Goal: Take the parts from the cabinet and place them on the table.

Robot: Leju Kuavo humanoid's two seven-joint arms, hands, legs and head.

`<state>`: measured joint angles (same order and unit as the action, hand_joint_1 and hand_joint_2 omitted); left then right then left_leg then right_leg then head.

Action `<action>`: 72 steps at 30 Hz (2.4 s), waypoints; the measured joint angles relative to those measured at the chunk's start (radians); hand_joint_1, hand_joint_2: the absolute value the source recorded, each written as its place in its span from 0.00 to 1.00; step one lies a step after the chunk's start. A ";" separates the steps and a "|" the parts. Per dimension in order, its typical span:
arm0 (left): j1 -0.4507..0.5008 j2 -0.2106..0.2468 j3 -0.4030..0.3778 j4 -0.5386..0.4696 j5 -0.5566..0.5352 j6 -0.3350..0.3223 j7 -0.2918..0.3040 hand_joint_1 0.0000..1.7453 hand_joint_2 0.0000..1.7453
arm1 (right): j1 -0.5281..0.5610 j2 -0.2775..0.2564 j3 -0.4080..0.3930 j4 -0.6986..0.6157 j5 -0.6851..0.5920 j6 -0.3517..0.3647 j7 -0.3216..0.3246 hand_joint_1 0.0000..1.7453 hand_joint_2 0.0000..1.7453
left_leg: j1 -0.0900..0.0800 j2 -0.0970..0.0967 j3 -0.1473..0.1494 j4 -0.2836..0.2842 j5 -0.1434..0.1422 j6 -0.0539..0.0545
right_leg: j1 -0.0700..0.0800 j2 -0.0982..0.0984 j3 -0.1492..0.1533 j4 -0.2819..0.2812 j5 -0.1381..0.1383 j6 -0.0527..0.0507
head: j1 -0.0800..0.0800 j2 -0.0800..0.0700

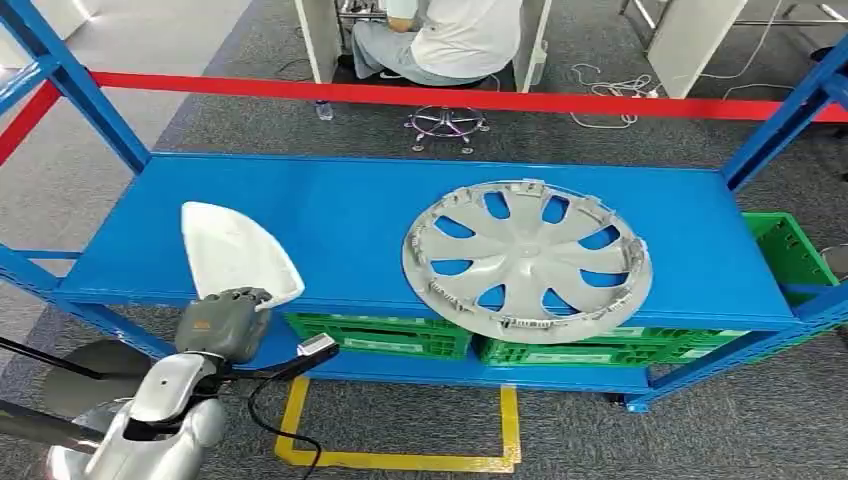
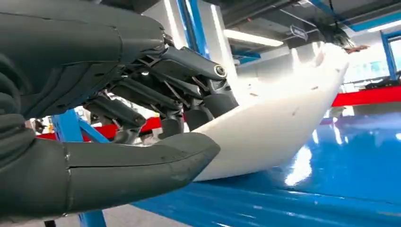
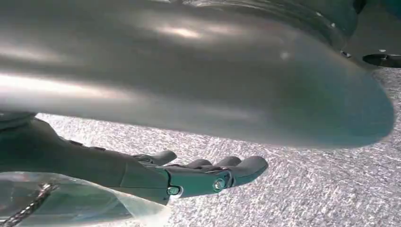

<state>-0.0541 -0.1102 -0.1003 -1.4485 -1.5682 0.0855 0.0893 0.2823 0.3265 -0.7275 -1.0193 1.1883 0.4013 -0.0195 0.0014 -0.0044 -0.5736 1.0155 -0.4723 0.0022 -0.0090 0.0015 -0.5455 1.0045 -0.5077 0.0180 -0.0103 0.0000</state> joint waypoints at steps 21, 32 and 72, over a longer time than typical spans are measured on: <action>-0.003 0.005 0.000 0.000 0.000 0.003 0.005 1.00 1.00 | 0.000 0.000 -0.008 0.000 0.021 0.000 -0.017 0.00 0.00 | 0.000 0.000 0.000 0.000 0.000 0.000 | 0.000 0.000 0.000 0.000 0.000 0.000 | 0.000 0.000; -0.042 0.003 0.005 -0.078 0.000 0.043 -0.080 1.00 1.00 | -0.006 0.000 -0.028 0.016 0.023 -0.023 -0.043 0.00 0.00 | 0.000 0.000 0.000 0.000 0.000 0.000 | 0.000 0.000 0.000 0.000 0.000 0.000 | 0.000 0.000; -0.115 0.132 -0.203 -0.254 0.000 0.037 0.014 1.00 1.00 | -0.021 0.000 -0.008 0.084 -0.103 -0.074 -0.002 0.00 0.00 | 0.000 0.000 0.000 0.000 0.000 0.000 | 0.000 0.000 0.000 0.000 0.000 0.000 | 0.000 0.000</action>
<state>-0.1687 0.0221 -0.3032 -1.7025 -1.5682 0.1228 0.1034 0.2616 0.3262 -0.7359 -0.9350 1.0853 0.3273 -0.0210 0.0015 -0.0045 -0.5737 1.0155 -0.4723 0.0022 -0.0090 0.0012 -0.5453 1.0046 -0.5078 0.0180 -0.0099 0.0000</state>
